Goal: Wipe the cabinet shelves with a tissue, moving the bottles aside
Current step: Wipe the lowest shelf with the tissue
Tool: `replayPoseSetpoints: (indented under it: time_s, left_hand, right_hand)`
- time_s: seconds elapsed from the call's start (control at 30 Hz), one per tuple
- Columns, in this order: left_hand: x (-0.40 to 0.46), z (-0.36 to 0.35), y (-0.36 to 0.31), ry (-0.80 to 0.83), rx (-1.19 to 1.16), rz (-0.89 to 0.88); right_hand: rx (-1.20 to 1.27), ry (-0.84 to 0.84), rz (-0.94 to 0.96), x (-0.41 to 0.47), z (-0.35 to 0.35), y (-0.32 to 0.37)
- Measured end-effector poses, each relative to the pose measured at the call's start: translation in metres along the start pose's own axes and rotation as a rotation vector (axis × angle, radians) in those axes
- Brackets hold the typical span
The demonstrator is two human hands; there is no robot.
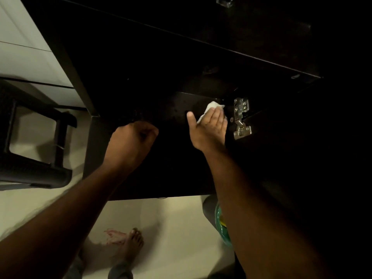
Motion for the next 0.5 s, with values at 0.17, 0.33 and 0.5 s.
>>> replayPoseSetpoints:
  time_s: [0.17, 0.33, 0.5]
  left_hand:
    - [-0.001, 0.006, 0.005, -0.028, -0.007, 0.009]
    - [-0.005, 0.013, 0.012, -0.033, -0.029, 0.005]
    - [-0.008, 0.018, 0.009, -0.053, -0.024, -0.006]
  right_hand:
    - [0.127, 0.003, -0.11, 0.027, 0.007, 0.018]
    - [0.164, -0.027, -0.102, 0.03, 0.005, 0.028]
    - [0.054, -0.081, 0.278, -0.005, -0.012, 0.035]
Point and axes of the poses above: each hand's wrist, its own x-axis towards the middle knuckle, its own z-axis out of the back of the hand, y = z × x, the point moved 4 cm from there along x, towards the middle knuckle, and after that the axes turned 2 degrees about x, right-handed, at the moved point
